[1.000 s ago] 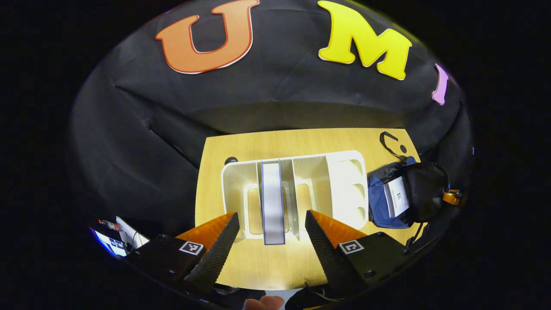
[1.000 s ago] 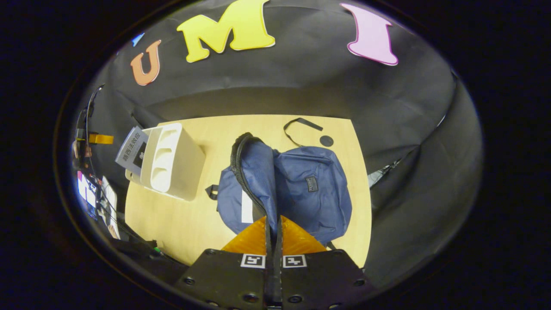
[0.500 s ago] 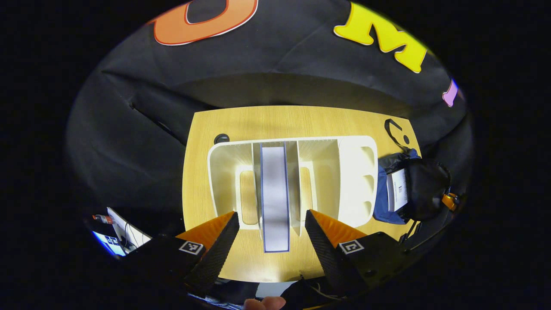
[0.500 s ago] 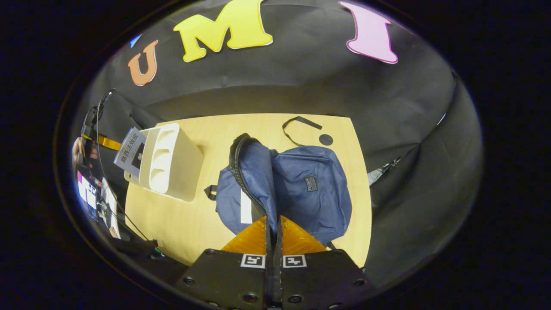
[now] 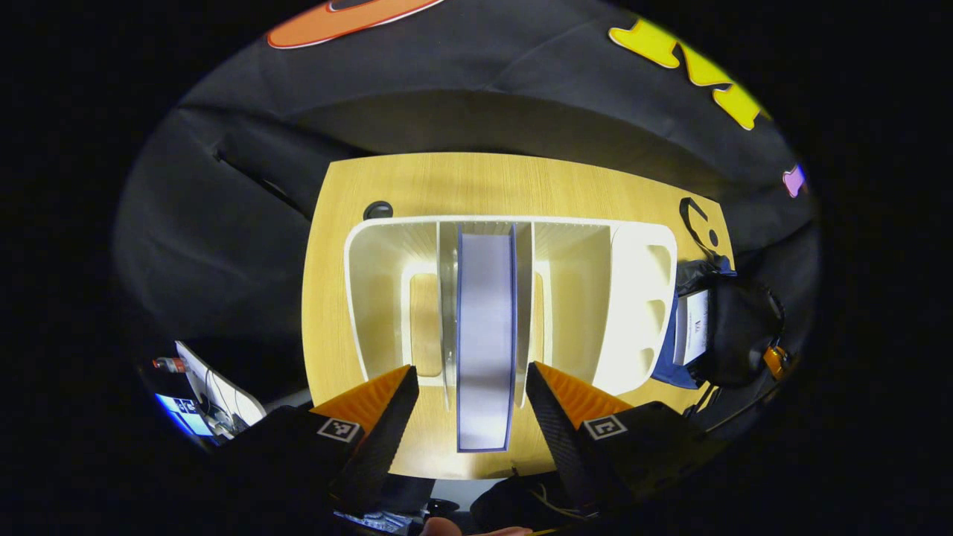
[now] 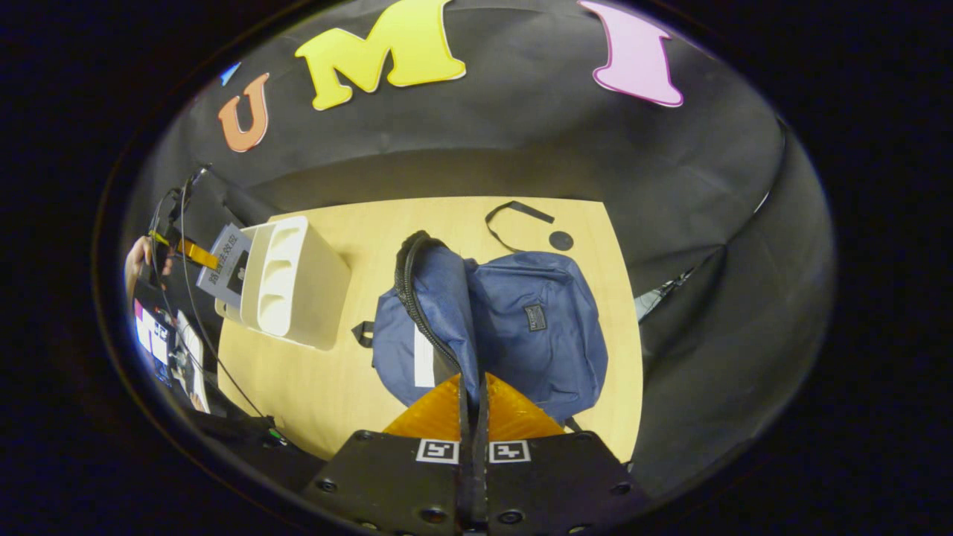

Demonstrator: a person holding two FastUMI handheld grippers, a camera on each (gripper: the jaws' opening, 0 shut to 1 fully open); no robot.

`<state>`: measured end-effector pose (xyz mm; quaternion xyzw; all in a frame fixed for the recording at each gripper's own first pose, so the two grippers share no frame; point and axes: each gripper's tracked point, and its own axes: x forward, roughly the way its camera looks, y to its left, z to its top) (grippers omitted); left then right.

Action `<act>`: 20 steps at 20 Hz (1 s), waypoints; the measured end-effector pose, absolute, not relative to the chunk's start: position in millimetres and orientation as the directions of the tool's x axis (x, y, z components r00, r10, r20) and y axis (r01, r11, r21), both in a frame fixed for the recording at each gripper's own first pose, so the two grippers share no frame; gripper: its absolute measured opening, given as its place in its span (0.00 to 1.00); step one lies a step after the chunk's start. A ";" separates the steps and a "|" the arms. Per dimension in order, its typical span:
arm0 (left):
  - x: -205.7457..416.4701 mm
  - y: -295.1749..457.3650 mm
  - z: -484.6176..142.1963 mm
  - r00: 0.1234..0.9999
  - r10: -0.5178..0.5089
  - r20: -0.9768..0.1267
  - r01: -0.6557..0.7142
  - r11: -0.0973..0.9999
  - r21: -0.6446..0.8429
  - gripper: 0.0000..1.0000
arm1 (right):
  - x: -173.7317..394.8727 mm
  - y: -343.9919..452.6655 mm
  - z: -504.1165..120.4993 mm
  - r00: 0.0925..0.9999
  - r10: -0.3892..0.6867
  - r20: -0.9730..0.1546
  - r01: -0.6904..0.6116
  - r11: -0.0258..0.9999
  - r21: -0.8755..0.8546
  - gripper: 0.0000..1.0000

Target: Open the schoolbag, grab two books from the bookshelf and put them into the schoolbag.

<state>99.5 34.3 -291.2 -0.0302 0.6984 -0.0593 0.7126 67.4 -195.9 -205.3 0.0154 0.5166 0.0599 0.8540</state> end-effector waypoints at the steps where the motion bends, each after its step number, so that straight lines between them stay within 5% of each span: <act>1: 97.6 34.5 -293.3 0.004 -0.133 -0.991 0.029 0.991 -0.133 0.89 | 67.7 -196.8 -205.6 0.460 0.120 -0.880 -0.086 0.992 0.090 0.00; 11: 91.2 31.5 -307.4 -0.049 -0.150 -0.987 -0.044 0.988 -0.148 0.50 | 66.4 -198.0 -207.0 0.460 0.129 -0.878 -0.090 0.991 0.099 0.03; 20: 88.1 29.5 -303.2 -0.055 -0.147 -0.988 -0.047 0.988 -0.145 0.42 | 67.9 -199.1 -208.1 0.461 0.133 -0.878 -0.093 0.991 0.101 0.03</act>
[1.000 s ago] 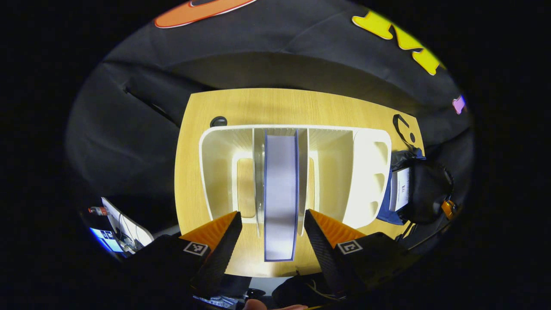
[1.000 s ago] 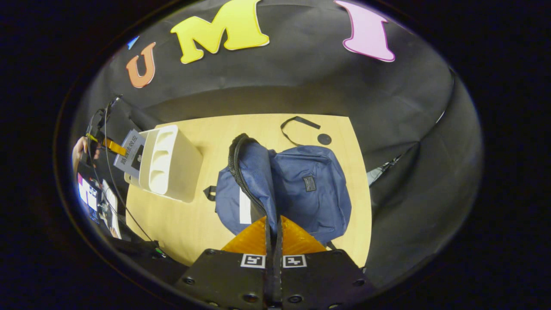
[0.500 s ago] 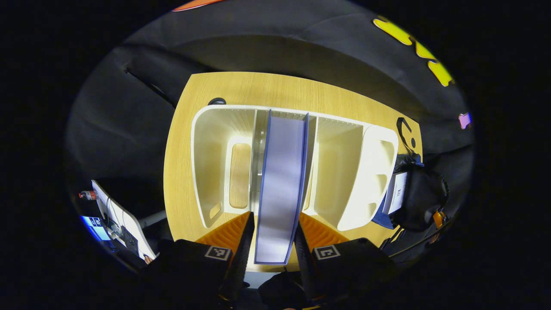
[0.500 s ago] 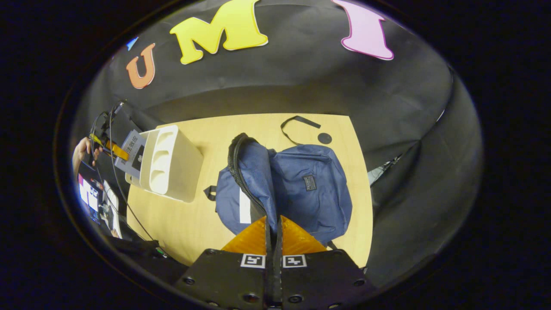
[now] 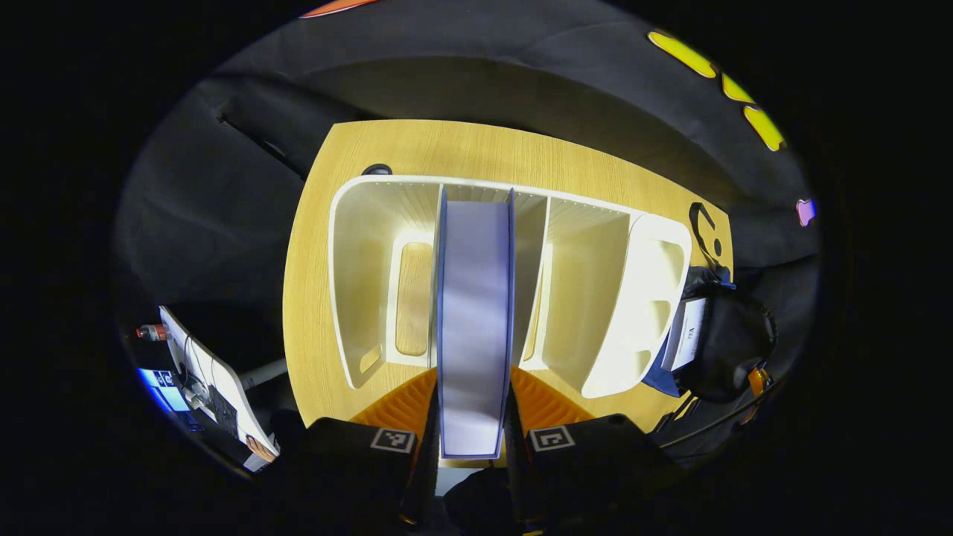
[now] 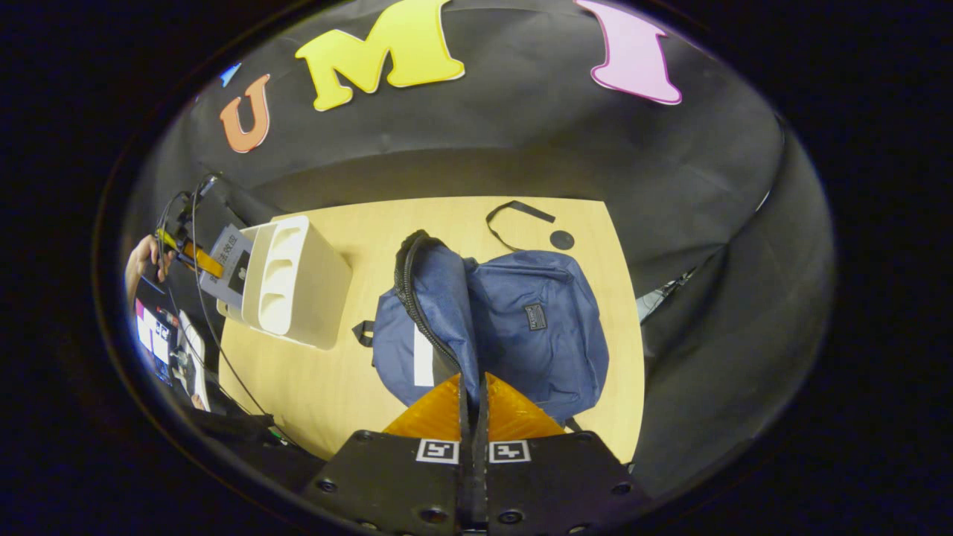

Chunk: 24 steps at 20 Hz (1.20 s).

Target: Open the schoolbag, grab two books from the bookshelf and put them into the schoolbag.

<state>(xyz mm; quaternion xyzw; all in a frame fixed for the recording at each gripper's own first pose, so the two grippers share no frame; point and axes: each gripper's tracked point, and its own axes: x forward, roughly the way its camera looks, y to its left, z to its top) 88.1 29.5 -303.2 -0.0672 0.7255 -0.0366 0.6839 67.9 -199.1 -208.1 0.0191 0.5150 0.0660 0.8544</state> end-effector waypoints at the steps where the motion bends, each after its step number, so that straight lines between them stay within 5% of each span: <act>1: 85.9 29.4 -301.4 -0.053 -0.152 -0.987 -0.046 0.988 -0.149 0.41 | 68.4 -199.3 -208.4 0.460 0.134 -0.878 -0.094 0.990 0.102 0.03; 12: 51.5 56.3 -228.8 0.045 -0.177 -0.983 -0.007 0.984 -0.178 0.38 | 68.9 -192.1 -210.1 0.457 0.148 -0.877 -0.118 0.987 0.105 0.03; 24: 17.1 52.6 -109.8 0.298 -0.308 -0.904 0.014 0.948 -0.318 0.38 | 65.8 -185.6 -208.7 0.458 0.150 -0.876 -0.137 0.986 0.097 0.03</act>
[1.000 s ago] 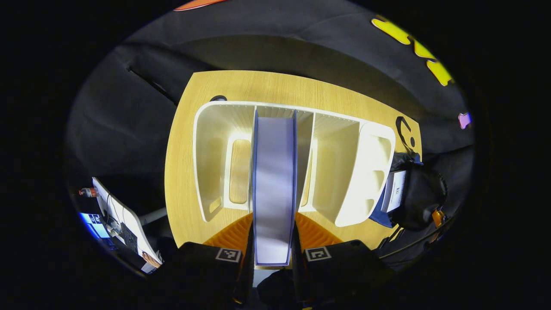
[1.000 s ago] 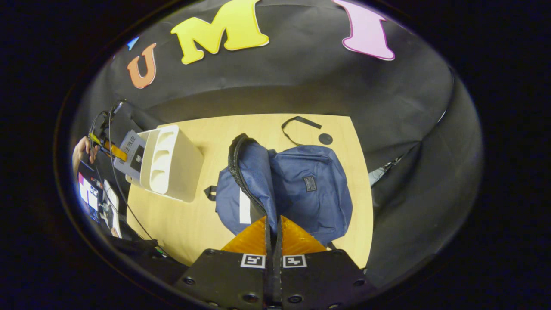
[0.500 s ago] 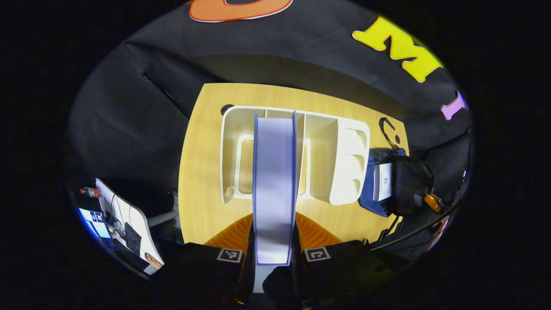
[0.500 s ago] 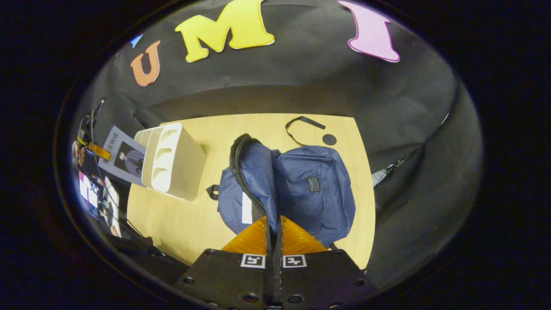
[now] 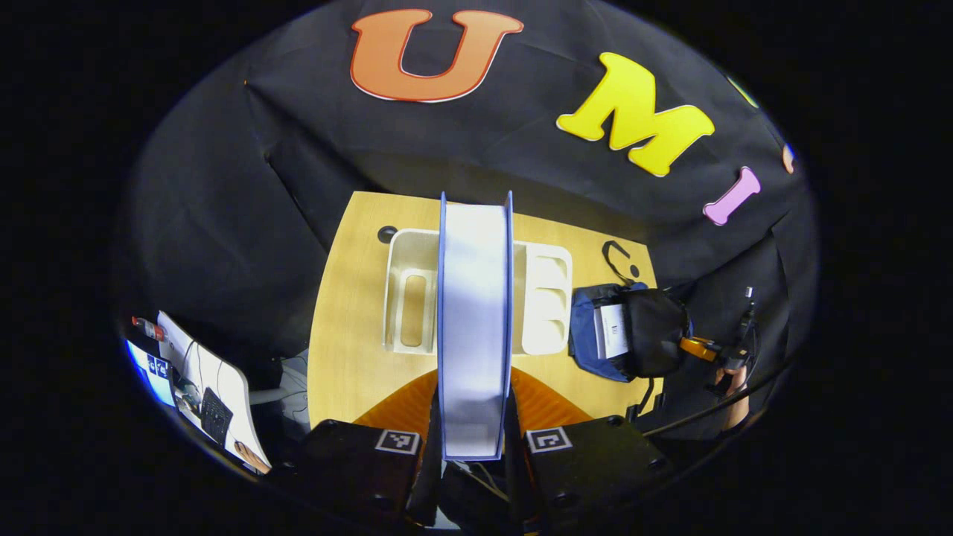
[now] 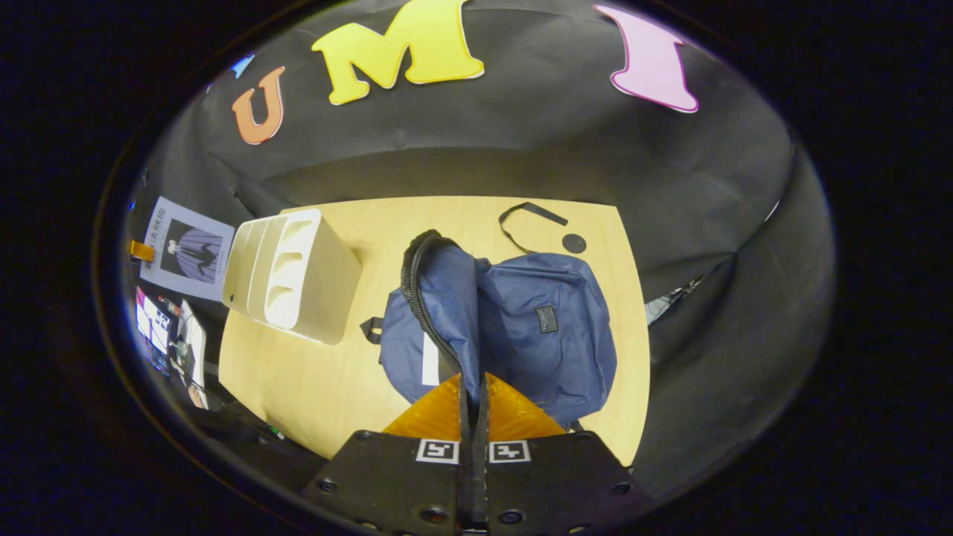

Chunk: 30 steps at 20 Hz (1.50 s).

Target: Open the schoolbag, grab two books from the bookshelf and put them into the schoolbag.

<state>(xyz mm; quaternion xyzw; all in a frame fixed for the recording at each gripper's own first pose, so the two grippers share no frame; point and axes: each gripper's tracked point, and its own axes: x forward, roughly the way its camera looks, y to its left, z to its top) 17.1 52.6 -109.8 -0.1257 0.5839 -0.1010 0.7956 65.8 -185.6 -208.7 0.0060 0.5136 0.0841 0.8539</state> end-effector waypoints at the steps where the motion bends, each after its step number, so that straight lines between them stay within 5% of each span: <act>1: 13.4 42.8 -106.5 0.300 -0.334 -0.894 0.019 0.939 -0.344 0.38 | 65.8 -185.1 -208.8 0.459 0.150 -0.875 -0.137 0.986 0.097 0.03; 8: -6.4 -49.8 -86.5 0.298 -0.597 -0.745 -0.027 0.775 -0.632 0.37 | 65.5 -183.8 -211.8 0.464 0.162 -0.871 -0.133 0.985 0.112 0.03; 15: 1.7 -154.5 -96.8 0.308 -0.728 -0.613 0.063 0.658 -0.750 0.37 | 66.0 -190.5 -215.6 0.464 0.163 -0.870 -0.118 0.985 0.122 0.03; 30: -32.0 -289.2 -227.3 0.162 -0.742 -0.650 0.042 0.663 -0.747 0.37 | 68.3 -205.3 -210.9 0.471 0.159 -0.868 -0.068 0.987 0.144 0.00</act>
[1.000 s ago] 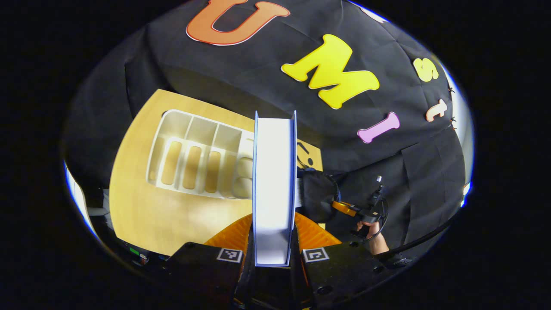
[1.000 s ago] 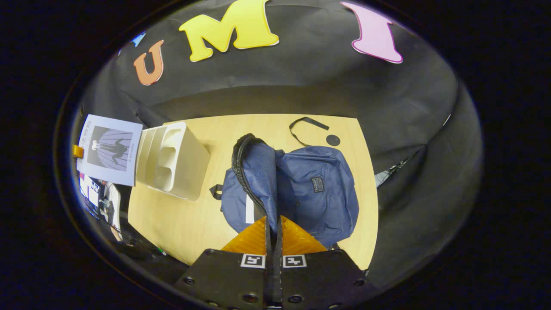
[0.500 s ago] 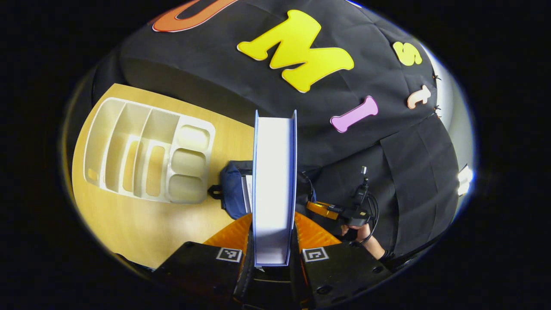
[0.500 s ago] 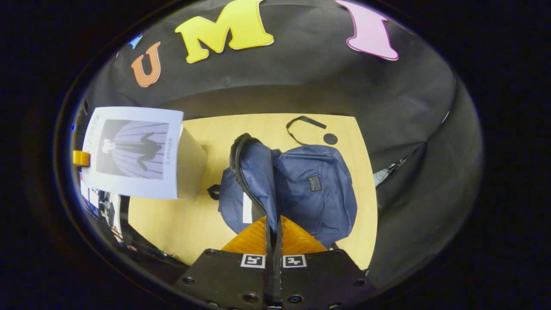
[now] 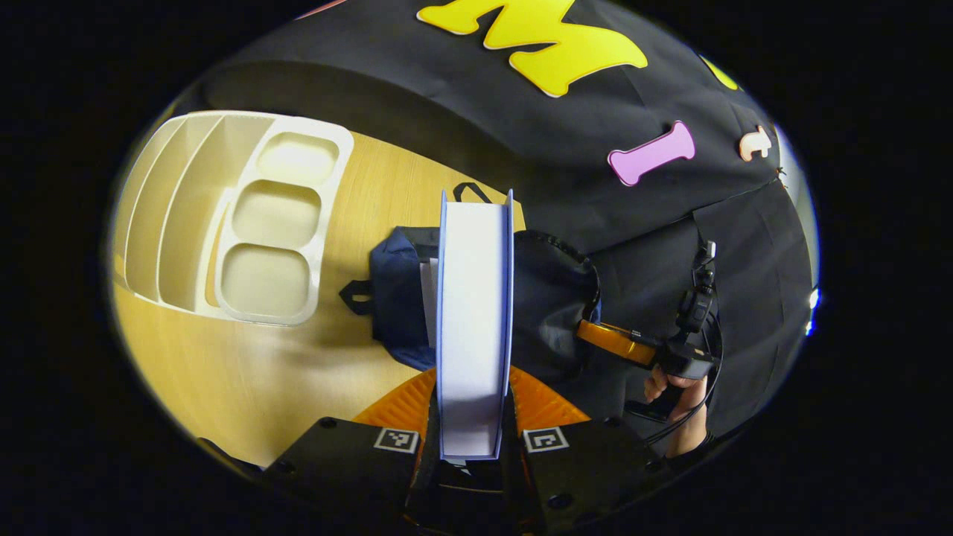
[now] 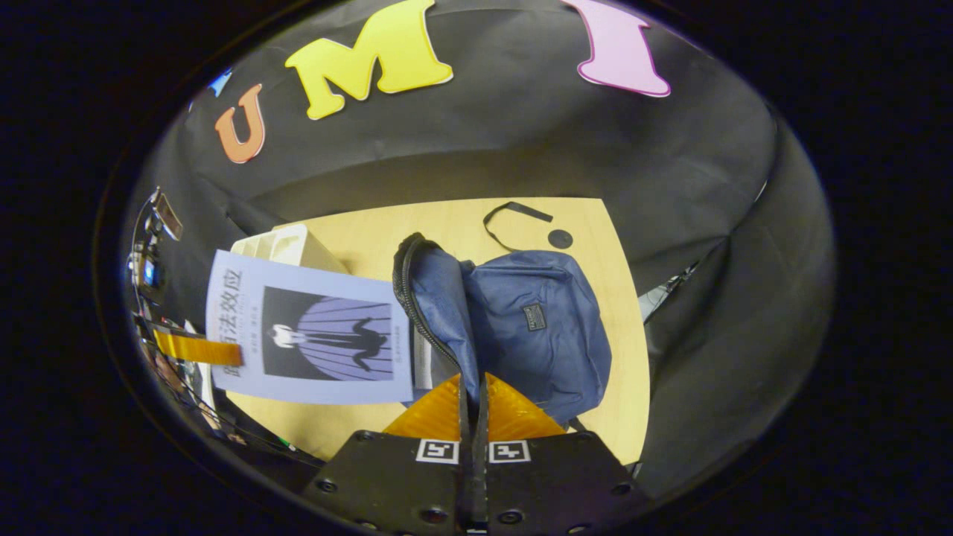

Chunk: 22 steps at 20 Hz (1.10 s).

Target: Open the schoolbag, grab two books from the bookshelf and put them into the schoolbag.

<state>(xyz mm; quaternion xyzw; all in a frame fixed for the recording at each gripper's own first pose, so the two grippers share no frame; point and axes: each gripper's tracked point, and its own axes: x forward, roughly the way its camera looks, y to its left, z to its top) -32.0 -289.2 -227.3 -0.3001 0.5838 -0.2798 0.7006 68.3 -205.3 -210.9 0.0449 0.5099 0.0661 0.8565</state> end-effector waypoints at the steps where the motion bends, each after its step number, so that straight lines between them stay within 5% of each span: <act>1: -32.2 -294.7 -234.0 0.154 -0.746 -0.648 0.035 0.660 -0.751 0.37 | 68.9 -206.8 -209.2 0.473 0.159 -0.867 -0.068 0.987 0.144 0.00; 22: -9.8 -395.6 -325.9 0.158 -0.886 -0.436 -0.106 0.424 -0.899 0.37 | 73.8 -215.2 -175.0 0.486 0.158 -0.859 -0.053 0.987 0.152 0.00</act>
